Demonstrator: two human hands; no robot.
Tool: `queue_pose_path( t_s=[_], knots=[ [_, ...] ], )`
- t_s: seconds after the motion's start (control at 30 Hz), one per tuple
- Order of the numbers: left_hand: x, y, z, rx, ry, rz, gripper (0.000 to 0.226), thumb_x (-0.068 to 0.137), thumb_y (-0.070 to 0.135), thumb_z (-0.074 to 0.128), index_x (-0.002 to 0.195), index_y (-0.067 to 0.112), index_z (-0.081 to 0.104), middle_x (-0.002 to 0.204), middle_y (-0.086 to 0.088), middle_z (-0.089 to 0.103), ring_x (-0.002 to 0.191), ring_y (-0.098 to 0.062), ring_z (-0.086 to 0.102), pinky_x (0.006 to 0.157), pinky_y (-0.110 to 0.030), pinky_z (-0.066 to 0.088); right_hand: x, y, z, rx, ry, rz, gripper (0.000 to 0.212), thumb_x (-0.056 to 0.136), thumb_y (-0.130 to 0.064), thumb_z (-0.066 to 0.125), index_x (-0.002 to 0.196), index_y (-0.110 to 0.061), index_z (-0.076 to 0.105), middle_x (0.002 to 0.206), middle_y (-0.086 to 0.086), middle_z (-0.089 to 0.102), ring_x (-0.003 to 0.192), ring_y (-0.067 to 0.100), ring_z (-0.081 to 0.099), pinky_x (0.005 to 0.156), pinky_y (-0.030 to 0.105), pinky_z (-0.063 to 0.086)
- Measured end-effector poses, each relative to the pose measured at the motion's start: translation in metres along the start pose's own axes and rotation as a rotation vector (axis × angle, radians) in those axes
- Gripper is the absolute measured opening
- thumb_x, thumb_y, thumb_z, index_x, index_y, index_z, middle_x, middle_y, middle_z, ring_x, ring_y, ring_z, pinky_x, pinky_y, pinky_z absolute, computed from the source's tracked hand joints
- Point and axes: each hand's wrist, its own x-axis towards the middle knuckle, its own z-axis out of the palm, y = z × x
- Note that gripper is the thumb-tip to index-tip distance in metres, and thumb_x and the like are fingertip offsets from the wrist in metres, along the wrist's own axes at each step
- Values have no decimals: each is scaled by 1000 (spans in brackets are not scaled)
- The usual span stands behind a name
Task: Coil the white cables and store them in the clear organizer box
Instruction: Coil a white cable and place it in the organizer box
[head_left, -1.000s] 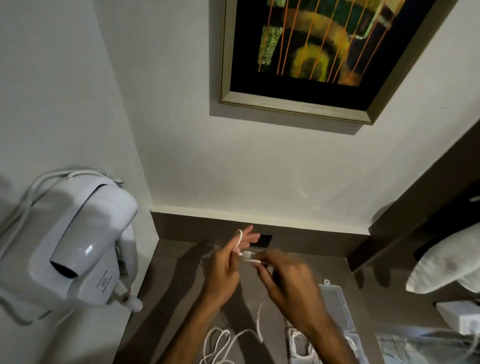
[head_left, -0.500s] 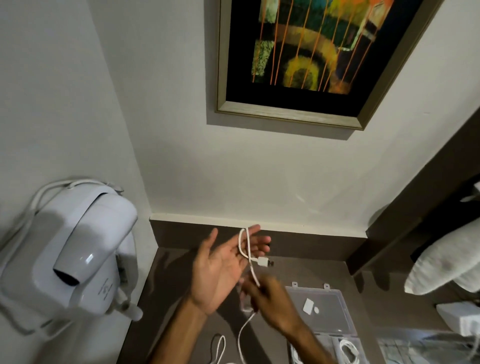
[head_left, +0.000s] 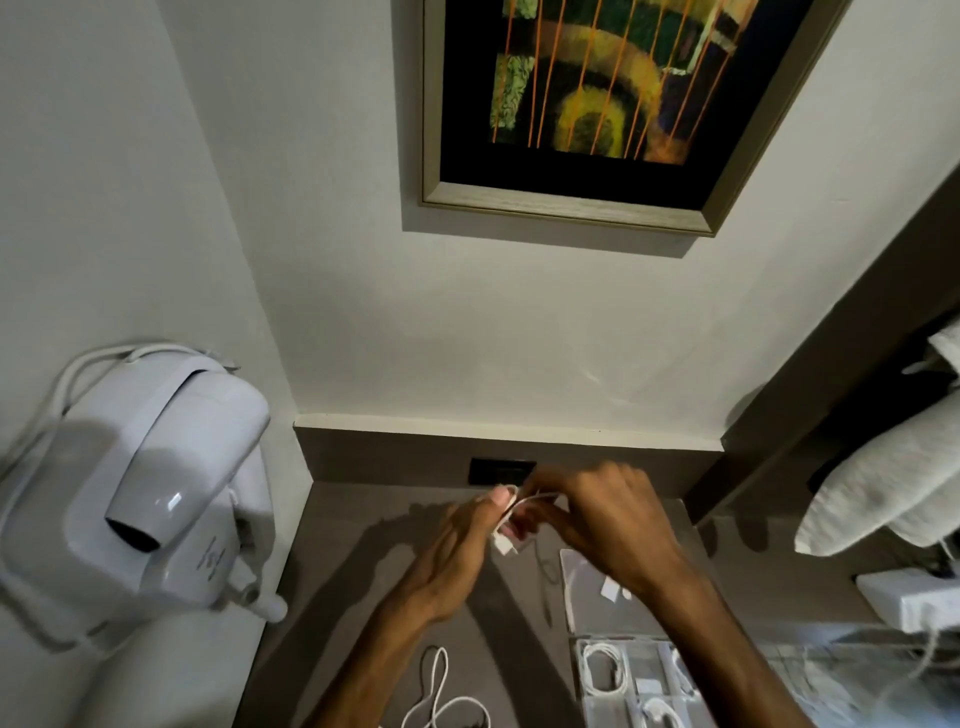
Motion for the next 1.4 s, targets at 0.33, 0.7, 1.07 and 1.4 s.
queue_pose_path(
  t_s=[0.33,0.7,1.07,1.4],
  knots=[
    [5,9,-13,-536,-306,64,109,92,77,6,138,-9,55,115,-30,66,107,-34,61,102,-41,48,-3,22,59,980,177,326,23,100,-2,69,103,-17,86,89,-8,78,76,15,72,65,33,56],
    [15,5,-18,-236,199,105,67,86,72,29,132,29,52,131,-10,67,117,-23,63,113,-39,45,-48,-51,51,485,-114,298,17,103,-50,51,106,-38,63,78,-10,75,70,5,72,71,29,64],
    [3,21,-3,-425,-312,115,118,81,89,21,130,-10,60,102,-23,68,100,-30,63,97,-34,49,0,16,30,586,110,324,14,100,-11,72,96,-17,84,88,-11,82,77,5,75,77,35,61],
    [22,13,-15,-148,97,17,121,53,101,45,146,24,46,150,-15,53,128,-23,55,121,-53,32,-45,-53,48,363,-202,292,11,105,-51,51,110,-42,55,86,-12,78,75,4,72,77,29,63]
  ],
)
